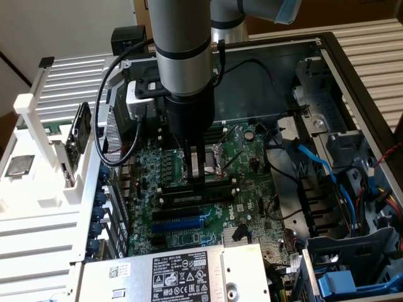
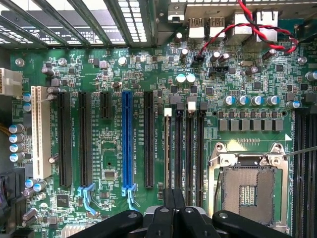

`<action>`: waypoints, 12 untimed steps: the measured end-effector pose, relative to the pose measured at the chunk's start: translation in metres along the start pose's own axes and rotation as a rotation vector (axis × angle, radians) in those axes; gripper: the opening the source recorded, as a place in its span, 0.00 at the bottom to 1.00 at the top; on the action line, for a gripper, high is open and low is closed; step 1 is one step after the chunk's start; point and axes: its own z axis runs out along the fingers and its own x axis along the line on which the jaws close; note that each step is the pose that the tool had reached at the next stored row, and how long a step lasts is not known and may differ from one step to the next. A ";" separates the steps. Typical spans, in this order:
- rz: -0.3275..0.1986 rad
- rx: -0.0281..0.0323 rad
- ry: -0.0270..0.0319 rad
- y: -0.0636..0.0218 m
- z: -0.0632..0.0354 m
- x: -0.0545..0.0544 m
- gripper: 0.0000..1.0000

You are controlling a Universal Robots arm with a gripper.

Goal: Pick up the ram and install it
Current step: 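Press down the ram until it locks into place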

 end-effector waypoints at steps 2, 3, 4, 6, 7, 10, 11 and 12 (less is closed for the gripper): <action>0.000 0.0000 0.0000 0.0000 0.0001 0.000 0.10; 0.000 0.0001 -0.0002 0.0000 0.0001 0.000 0.10; 0.000 0.0003 -0.0006 0.0000 -0.0002 0.000 0.10; 0.000 0.0010 -0.0021 -0.0001 -0.0017 0.000 0.10; 0.000 0.0014 -0.0019 -0.0002 -0.0032 0.000 0.10; 0.000 0.0004 -0.0007 -0.0003 -0.0100 0.000 0.10; 0.000 0.0002 -0.0005 -0.0003 -0.0119 0.000 0.10; 0.000 0.0002 -0.0004 -0.0004 -0.0140 0.000 0.10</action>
